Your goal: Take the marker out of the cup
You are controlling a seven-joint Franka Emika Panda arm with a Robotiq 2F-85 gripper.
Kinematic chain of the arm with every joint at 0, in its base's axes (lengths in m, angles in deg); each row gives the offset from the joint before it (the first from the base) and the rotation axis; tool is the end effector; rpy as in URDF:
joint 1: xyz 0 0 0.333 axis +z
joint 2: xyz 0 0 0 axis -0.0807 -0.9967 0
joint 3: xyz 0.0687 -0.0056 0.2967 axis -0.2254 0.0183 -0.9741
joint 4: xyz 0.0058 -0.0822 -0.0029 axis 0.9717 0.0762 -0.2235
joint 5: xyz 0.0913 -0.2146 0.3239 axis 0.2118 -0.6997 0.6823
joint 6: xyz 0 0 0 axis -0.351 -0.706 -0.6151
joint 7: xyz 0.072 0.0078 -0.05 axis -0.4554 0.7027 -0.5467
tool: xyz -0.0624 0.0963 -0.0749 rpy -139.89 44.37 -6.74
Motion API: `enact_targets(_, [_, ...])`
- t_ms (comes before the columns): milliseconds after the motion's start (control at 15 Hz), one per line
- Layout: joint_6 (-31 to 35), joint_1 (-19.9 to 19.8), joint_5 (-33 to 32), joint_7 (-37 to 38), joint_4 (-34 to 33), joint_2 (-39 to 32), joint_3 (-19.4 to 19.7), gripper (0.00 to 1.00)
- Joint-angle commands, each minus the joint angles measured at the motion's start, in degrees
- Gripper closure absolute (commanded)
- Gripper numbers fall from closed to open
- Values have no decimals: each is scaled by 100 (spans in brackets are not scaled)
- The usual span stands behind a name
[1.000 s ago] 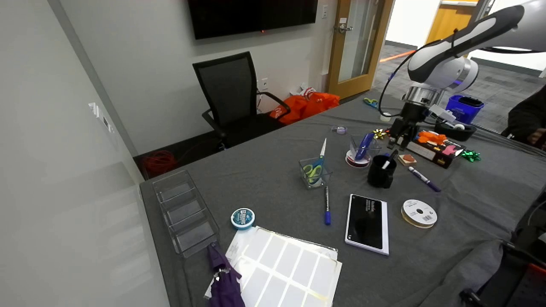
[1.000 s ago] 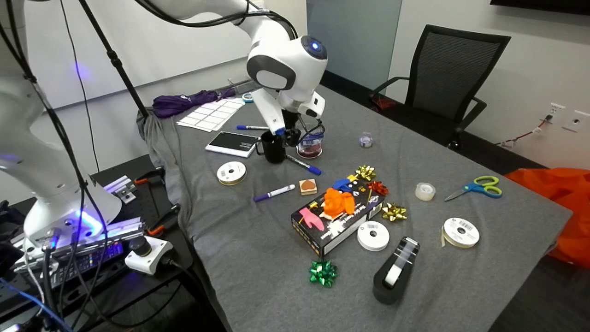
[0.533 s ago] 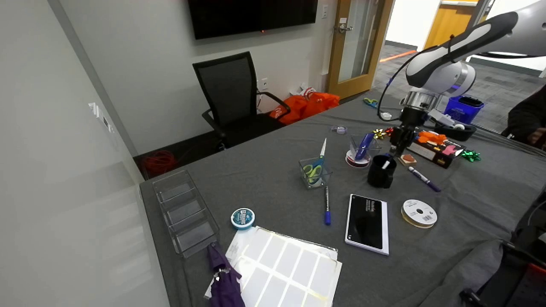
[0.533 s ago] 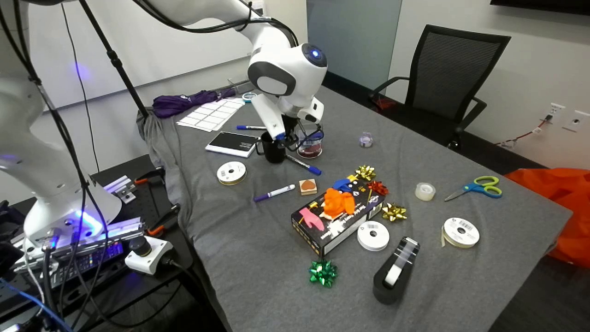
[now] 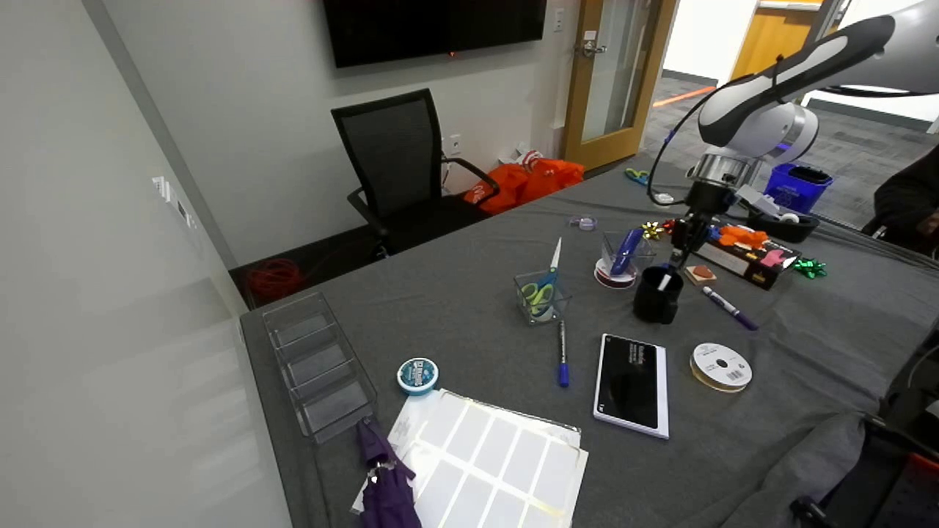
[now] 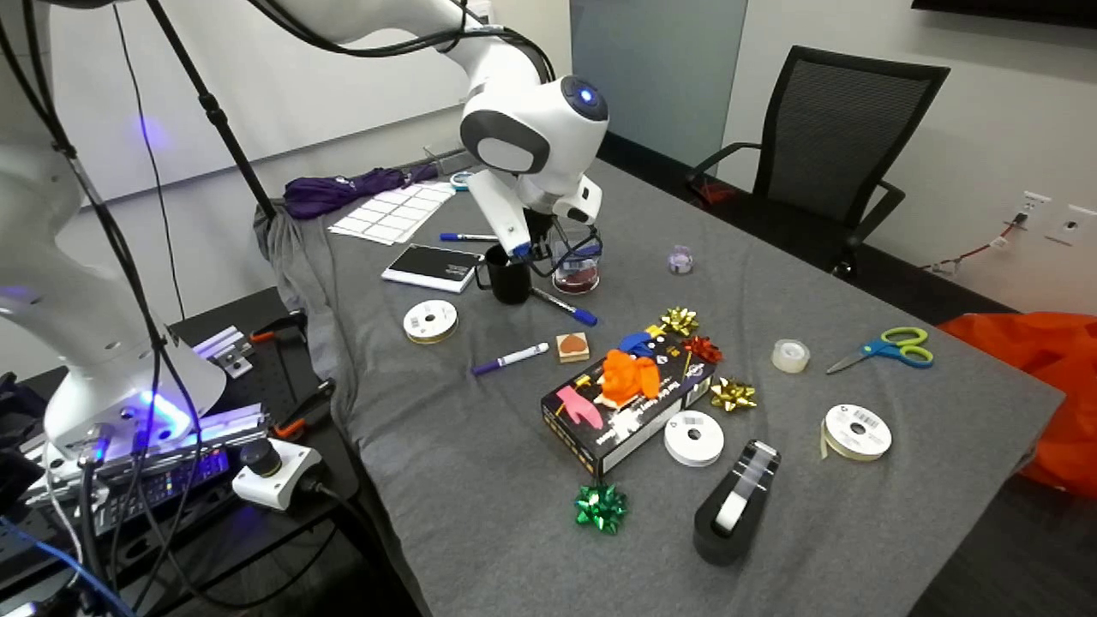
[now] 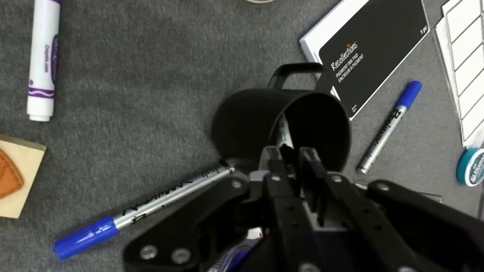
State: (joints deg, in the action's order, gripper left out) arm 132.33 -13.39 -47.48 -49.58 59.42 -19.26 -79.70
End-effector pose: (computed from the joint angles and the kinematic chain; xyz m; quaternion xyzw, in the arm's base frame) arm 0.5896 -0.1666 0.1750 -0.9694 0.0018 0.0548 0.2393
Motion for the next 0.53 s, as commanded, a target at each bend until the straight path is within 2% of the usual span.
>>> enact_targets(0, [-156,-203,29,-230,148,200,-84,96])
enact_targets(467, [-1372,-329,-60,-208,228,882,94,96])
